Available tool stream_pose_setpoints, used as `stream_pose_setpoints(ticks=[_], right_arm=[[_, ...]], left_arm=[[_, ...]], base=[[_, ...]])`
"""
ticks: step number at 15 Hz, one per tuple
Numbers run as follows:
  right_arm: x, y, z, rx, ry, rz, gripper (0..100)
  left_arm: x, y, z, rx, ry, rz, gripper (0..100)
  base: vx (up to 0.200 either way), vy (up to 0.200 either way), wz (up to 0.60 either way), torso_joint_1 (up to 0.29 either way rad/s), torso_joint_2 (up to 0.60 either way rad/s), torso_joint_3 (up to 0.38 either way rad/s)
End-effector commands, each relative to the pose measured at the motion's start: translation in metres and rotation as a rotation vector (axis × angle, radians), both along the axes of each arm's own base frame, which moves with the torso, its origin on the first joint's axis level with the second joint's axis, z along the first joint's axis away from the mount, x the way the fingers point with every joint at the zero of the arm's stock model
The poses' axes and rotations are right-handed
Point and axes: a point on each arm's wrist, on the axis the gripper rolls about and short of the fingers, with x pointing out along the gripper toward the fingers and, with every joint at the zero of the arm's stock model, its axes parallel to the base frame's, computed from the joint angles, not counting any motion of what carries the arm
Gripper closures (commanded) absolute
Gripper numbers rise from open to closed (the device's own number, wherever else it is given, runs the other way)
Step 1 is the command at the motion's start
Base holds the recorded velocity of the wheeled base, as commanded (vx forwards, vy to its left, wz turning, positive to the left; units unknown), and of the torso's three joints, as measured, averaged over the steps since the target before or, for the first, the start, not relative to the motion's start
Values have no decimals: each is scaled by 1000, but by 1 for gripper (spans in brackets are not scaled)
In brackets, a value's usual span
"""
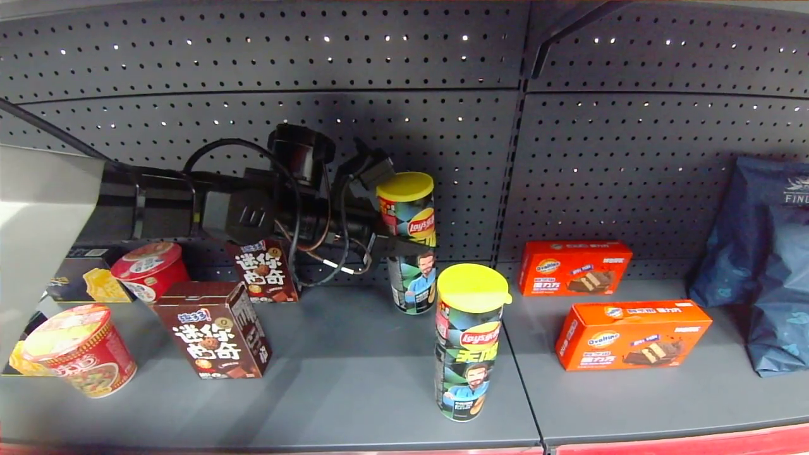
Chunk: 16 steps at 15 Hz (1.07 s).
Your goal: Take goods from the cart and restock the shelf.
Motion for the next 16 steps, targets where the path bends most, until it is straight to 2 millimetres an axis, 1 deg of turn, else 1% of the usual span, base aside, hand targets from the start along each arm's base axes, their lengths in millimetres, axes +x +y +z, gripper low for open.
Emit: stream_pose_setpoints(ticks=[1,3,9,11,12,16], right_arm=[[0,0,0,-1,3,0,0],[0,0,0,0,2,0,0],[0,0,0,-1,3,0,0],[0,0,0,-1,3,0,0],[0,0,0,-1,3,0,0],[0,0,0,-1,3,0,0]], left_arm=[[8,-4,-4,6,7,-3,100],[12,-7,-5,5,6,-6,100],[18,-10,-21,19,40,-8,100],[19,-10,-24,20,45,-8,100],[22,-12,-28,22,49,-9,100],[26,-21,-33,21,46,-25,100]], base=[[0,0,0,0,0,0],[0,0,0,0,0,0],[0,0,0,0,0,0],[0,0,0,0,0,0],[0,0,0,0,0,0],[0,0,0,0,0,0]])
